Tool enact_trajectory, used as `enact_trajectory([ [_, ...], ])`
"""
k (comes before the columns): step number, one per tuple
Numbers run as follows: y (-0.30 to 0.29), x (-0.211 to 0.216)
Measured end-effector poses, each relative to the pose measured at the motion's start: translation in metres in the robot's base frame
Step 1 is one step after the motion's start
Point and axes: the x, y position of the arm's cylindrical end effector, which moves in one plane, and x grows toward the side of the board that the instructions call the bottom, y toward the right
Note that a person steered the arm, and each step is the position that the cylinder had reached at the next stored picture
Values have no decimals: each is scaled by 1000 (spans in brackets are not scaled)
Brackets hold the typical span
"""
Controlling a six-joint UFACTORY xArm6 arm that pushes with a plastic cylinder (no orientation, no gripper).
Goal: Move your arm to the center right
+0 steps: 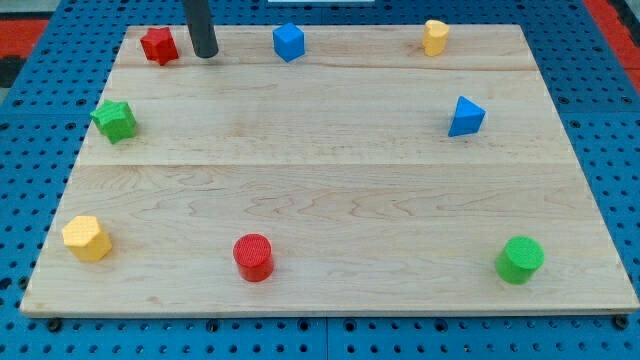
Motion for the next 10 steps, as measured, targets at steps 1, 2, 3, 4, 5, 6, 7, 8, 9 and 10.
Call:
enact_trajectory([
  [1, 0, 2],
  [2, 0, 2],
  [3, 0, 2],
  [4, 1, 2],
  [5, 20, 3],
  [6, 52, 38],
  [7, 79, 92],
  [8, 128, 155],
  [9, 216, 208],
  [10, 320, 209],
])
